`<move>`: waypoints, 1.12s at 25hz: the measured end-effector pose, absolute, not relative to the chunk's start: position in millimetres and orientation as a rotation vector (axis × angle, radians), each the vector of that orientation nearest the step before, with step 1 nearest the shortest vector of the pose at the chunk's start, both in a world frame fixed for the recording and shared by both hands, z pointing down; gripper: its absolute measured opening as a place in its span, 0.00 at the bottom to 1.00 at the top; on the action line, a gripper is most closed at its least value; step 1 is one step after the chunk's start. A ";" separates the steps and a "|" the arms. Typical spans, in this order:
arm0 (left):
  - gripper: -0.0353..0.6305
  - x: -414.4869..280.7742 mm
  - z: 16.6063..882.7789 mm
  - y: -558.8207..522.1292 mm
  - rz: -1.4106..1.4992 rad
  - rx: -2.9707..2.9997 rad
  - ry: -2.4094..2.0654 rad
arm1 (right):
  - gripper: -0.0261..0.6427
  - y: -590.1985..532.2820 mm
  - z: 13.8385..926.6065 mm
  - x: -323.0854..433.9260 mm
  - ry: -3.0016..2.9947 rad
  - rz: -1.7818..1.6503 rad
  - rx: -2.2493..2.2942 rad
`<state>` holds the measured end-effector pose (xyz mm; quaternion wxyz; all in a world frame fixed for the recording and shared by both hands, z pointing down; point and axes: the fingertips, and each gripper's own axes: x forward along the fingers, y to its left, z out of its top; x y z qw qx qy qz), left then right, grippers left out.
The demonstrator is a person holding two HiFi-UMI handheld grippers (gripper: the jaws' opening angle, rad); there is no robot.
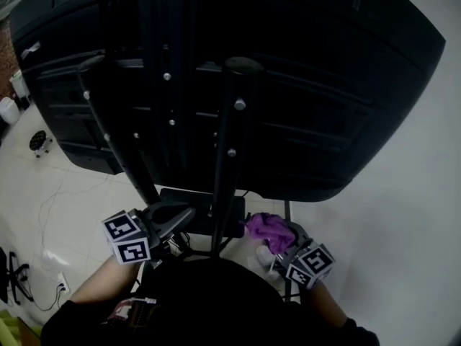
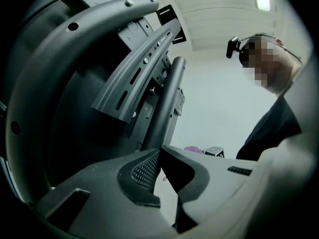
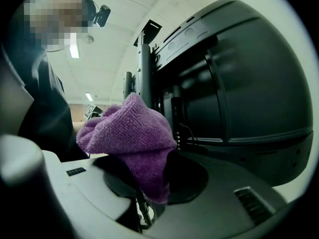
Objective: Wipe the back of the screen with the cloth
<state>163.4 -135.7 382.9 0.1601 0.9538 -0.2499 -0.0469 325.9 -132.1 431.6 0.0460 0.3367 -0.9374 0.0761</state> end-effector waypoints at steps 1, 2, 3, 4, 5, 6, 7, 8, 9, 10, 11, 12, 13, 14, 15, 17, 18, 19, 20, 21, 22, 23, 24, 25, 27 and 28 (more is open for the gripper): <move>0.05 163.9 384.0 -135.6 -0.124 2.732 -0.719 | 0.18 -133.9 432.6 329.6 -2.862 0.245 1.039; 0.05 164.4 384.7 -135.5 -0.117 2.739 -0.725 | 0.18 -135.4 434.0 333.6 -2.858 0.255 1.047; 0.05 164.7 385.2 -135.4 -0.112 2.746 -0.729 | 0.18 -136.7 434.9 336.8 -2.852 0.265 1.054; 0.05 164.7 385.5 -135.2 -0.109 2.751 -0.733 | 0.18 -137.6 434.4 338.6 -2.849 0.279 1.062; 0.05 164.5 385.8 -134.7 -0.105 2.756 -0.737 | 0.18 -138.5 433.3 339.6 -2.850 0.293 1.070; 0.05 164.3 386.2 -134.0 -0.098 2.764 -0.743 | 0.18 -139.6 432.1 340.0 -2.852 0.307 1.077; 0.05 164.2 386.9 -133.2 -0.088 2.772 -0.749 | 0.17 -140.8 431.2 340.3 -2.854 0.318 1.083; 0.05 164.4 387.6 -132.2 -0.078 2.780 -0.754 | 0.17 -141.9 430.5 340.4 -2.855 0.325 1.090; 0.05 164.6 388.1 -131.3 -0.070 2.786 -0.757 | 0.17 -142.9 430.1 340.3 -2.856 0.328 1.094; 0.05 164.8 388.2 -130.6 -0.068 2.788 -0.758 | 0.17 -143.5 429.8 340.1 -2.857 0.329 1.095; 0.05 164.9 388.0 -130.2 -0.070 2.788 -0.757 | 0.17 -143.8 429.4 339.8 -2.858 0.328 1.094; 0.05 164.7 387.7 -130.2 -0.073 2.787 -0.757 | 0.17 -143.9 429.1 339.2 -2.859 0.327 1.091; 0.05 164.3 387.4 -130.7 -0.076 2.786 -0.758 | 0.17 -144.1 428.8 338.5 -2.860 0.325 1.088; 0.05 163.7 387.1 -131.4 -0.077 2.785 -0.759 | 0.17 -144.5 428.6 337.6 -2.861 0.322 1.084; 0.05 163.3 387.0 -132.3 -0.077 2.784 -0.760 | 0.17 -145.0 428.5 336.9 -2.862 0.321 1.081; 0.05 162.8 387.0 -134.2 -0.077 2.783 -0.764 | 0.17 -146.5 428.2 336.3 -2.864 0.320 1.077; 0.05 162.8 386.9 -135.0 -0.077 2.782 -0.765 | 0.17 -147.1 428.1 336.4 -2.864 0.319 1.076; 0.05 163.1 386.9 -135.5 -0.078 2.781 -0.766 | 0.17 -147.4 428.1 336.4 -2.865 0.318 1.073; 0.05 163.6 386.8 -135.6 -0.079 2.781 -0.765 | 0.17 -147.4 428.0 336.4 -2.866 0.318 1.070; 0.05 164.5 386.6 -135.4 -0.079 2.781 -0.763 | 0.17 -147.0 427.8 336.4 -2.867 0.317 1.067; 0.05 165.4 386.5 -134.9 -0.078 2.781 -0.761 | 0.17 -146.5 427.8 336.5 -2.868 0.317 1.064; 0.05 166.1 386.5 -134.4 -0.077 2.782 -0.759 | 0.17 -145.9 427.7 336.4 -2.869 0.317 1.062; 0.05 166.5 386.5 -133.9 -0.076 2.782 -0.758 | 0.17 -145.3 427.8 336.0 -2.870 0.316 1.060; 0.05 166.7 386.5 -133.5 -0.075 2.782 -0.757 | 0.17 -144.7 428.1 335.3 -2.870 0.315 1.057; 0.05 166.4 386.7 -133.2 -0.074 2.782 -0.759 | 0.17 -143.6 428.9 333.6 -2.869 0.313 1.051; 0.05 166.4 386.7 -133.2 -0.075 2.781 -0.760 | 0.17 -142.9 429.3 332.9 -2.869 0.312 1.047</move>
